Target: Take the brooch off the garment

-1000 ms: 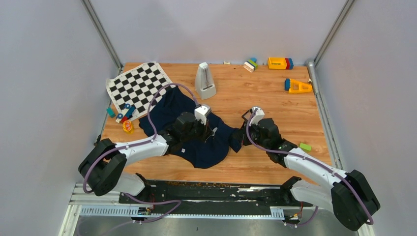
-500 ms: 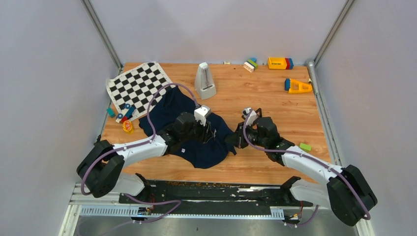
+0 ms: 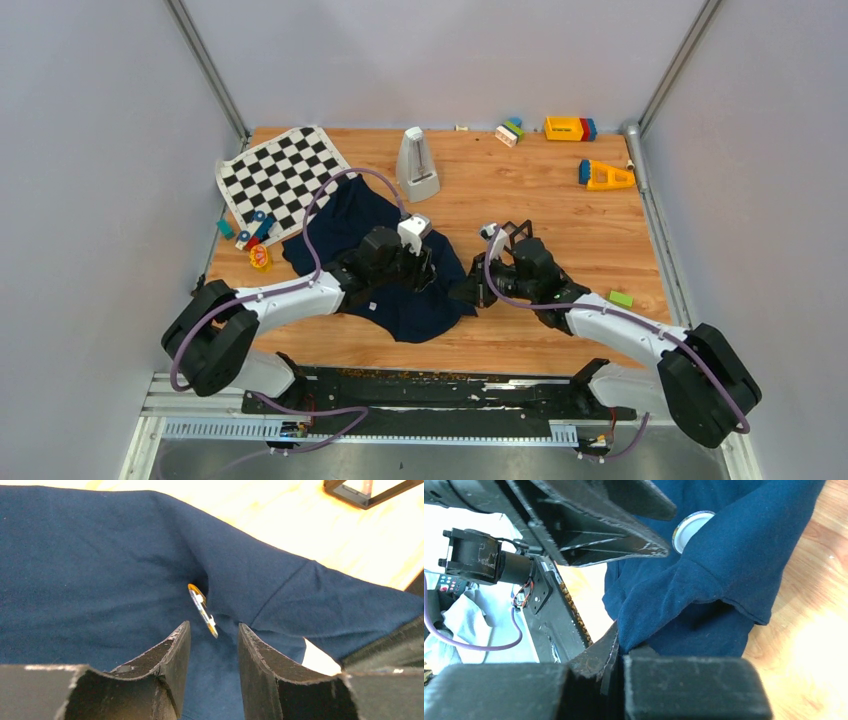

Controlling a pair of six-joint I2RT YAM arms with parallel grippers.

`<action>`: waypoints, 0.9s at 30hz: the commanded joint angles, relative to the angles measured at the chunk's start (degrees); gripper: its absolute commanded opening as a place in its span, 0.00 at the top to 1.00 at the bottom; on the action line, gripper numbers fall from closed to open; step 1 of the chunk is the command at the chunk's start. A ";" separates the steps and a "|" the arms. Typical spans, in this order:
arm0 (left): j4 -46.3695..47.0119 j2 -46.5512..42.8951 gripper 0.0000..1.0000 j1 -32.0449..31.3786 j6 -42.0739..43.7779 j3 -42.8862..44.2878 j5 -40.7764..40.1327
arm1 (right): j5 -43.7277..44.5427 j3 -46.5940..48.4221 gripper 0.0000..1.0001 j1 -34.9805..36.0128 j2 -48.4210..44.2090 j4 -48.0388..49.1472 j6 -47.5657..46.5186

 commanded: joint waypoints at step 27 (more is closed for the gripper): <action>8.66 1.71 1.00 5.49 -8.31 -2.00 1.09 | -5.63 5.04 1.00 3.67 4.88 2.36 -3.06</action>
